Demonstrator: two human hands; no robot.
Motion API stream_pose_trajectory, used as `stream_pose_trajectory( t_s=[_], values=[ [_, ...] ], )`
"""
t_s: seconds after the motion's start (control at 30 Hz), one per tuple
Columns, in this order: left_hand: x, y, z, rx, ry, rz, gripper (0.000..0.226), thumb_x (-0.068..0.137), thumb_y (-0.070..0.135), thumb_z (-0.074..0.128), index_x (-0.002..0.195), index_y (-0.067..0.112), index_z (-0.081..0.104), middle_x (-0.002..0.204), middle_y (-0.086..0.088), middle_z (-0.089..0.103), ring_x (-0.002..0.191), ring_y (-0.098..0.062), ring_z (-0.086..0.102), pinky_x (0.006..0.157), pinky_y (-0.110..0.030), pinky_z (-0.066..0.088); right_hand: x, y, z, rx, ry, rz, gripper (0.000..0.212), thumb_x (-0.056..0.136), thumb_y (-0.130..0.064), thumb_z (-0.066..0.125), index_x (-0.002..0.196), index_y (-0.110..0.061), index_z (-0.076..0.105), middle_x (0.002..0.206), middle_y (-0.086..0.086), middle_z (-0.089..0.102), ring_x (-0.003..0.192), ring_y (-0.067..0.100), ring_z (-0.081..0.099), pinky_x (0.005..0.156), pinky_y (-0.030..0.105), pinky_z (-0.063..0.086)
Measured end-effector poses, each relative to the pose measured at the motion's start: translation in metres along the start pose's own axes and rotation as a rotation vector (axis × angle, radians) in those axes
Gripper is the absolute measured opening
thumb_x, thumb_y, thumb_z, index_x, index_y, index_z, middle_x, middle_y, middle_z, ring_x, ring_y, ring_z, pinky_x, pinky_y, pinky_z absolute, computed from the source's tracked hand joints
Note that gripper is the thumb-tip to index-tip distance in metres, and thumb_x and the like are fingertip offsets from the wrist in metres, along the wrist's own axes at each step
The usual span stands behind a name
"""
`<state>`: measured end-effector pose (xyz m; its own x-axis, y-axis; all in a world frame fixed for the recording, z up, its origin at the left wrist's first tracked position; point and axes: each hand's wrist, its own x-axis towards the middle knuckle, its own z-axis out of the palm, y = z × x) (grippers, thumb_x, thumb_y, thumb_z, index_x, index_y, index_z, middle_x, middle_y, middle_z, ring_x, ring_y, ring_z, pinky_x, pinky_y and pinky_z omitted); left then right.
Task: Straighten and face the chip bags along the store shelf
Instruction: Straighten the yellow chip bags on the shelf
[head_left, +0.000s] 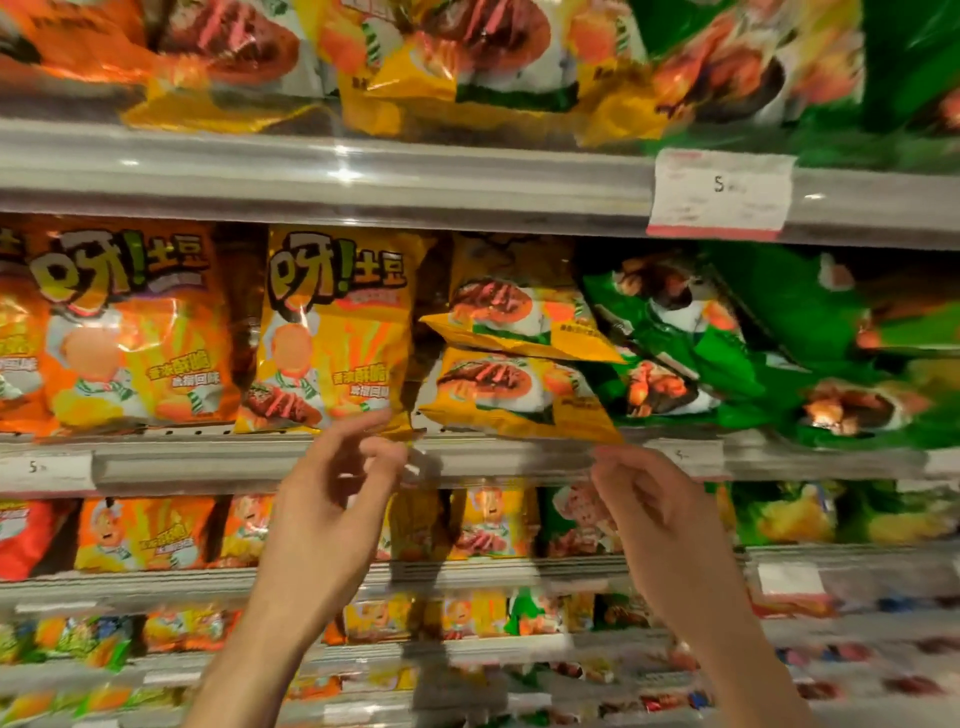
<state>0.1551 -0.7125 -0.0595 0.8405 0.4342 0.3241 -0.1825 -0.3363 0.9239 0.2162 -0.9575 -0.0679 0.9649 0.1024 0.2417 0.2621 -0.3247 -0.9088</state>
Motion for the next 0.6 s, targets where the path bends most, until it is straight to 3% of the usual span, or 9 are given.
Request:
stream_pose_trajectory(
  t_s=[0.1, 0.17, 0.23, 0.33, 0.43, 0.5, 0.6],
  values=[
    [0.015, 0.020, 0.005, 0.005, 0.064, 0.072, 0.015, 0.096, 0.031, 0.063, 0.111, 0.033, 0.065, 0.089, 0.015, 0.070, 0.082, -0.007, 0.067, 0.066, -0.015, 0.051, 0.010, -0.009, -0.014, -0.045, 0.057, -0.076, 0.015, 0.098, -0.027, 0.059, 0.110, -0.027, 0.067, 0.083, -0.016, 0.073, 0.078, 0.001, 0.069, 0.068, 0.014, 0.053],
    [0.032, 0.031, 0.009, 0.045, 0.093, 0.130, 0.019, 0.096, 0.037, 0.062, 0.114, 0.033, 0.064, 0.090, 0.010, 0.069, 0.082, -0.009, 0.065, 0.070, -0.029, 0.055, 0.018, -0.018, -0.021, -0.107, 0.106, -0.160, 0.016, 0.098, -0.030, 0.057, 0.110, -0.027, 0.067, 0.083, -0.014, 0.073, 0.078, 0.001, 0.068, 0.065, 0.016, 0.053],
    [0.053, 0.040, 0.014, 0.135, 0.084, 0.177, 0.032, 0.094, 0.048, 0.062, 0.122, 0.033, 0.059, 0.104, 0.010, 0.066, 0.089, -0.005, 0.064, 0.078, -0.034, 0.056, 0.029, -0.029, -0.021, -0.181, 0.175, -0.275, 0.018, 0.100, -0.032, 0.056, 0.112, -0.024, 0.067, 0.086, -0.012, 0.072, 0.076, 0.004, 0.067, 0.062, 0.021, 0.053],
    [0.082, 0.046, 0.025, 0.246, -0.023, 0.145, 0.059, 0.090, 0.066, 0.055, 0.136, 0.031, 0.049, 0.128, 0.007, 0.058, 0.105, -0.005, 0.060, 0.092, -0.032, 0.052, 0.049, -0.043, -0.008, -0.324, 0.283, -0.512, 0.027, 0.101, -0.028, 0.054, 0.119, -0.013, 0.066, 0.104, -0.004, 0.069, 0.093, 0.005, 0.062, 0.080, 0.018, 0.051],
    [0.103, 0.045, 0.034, 0.281, -0.128, 0.089, 0.075, 0.085, 0.076, 0.050, 0.143, 0.028, 0.043, 0.133, 0.005, 0.060, 0.119, -0.015, 0.058, 0.102, -0.042, 0.049, 0.067, -0.057, 0.006, -0.354, 0.196, -0.398, 0.033, 0.102, -0.034, 0.052, 0.134, -0.026, 0.058, 0.125, -0.020, 0.053, 0.118, -0.007, 0.042, 0.104, 0.018, 0.034],
    [0.110, 0.045, 0.039, 0.285, -0.172, 0.061, 0.076, 0.088, 0.071, 0.052, 0.148, 0.028, 0.038, 0.140, 0.004, 0.057, 0.128, -0.018, 0.054, 0.106, -0.038, 0.045, 0.071, -0.060, 0.010, -0.364, 0.154, -0.328, 0.039, 0.102, -0.040, 0.051, 0.140, -0.030, 0.053, 0.135, -0.020, 0.050, 0.126, -0.006, 0.037, 0.107, 0.019, 0.025],
    [0.114, 0.050, 0.044, 0.306, -0.208, 0.044, 0.073, 0.089, 0.069, 0.053, 0.148, 0.029, 0.039, 0.136, 0.003, 0.060, 0.124, -0.021, 0.058, 0.101, -0.036, 0.047, 0.075, -0.060, 0.006, -0.390, 0.173, -0.345, 0.045, 0.101, -0.044, 0.050, 0.142, -0.026, 0.052, 0.143, -0.012, 0.050, 0.135, 0.004, 0.038, 0.108, 0.021, 0.024]
  ],
)
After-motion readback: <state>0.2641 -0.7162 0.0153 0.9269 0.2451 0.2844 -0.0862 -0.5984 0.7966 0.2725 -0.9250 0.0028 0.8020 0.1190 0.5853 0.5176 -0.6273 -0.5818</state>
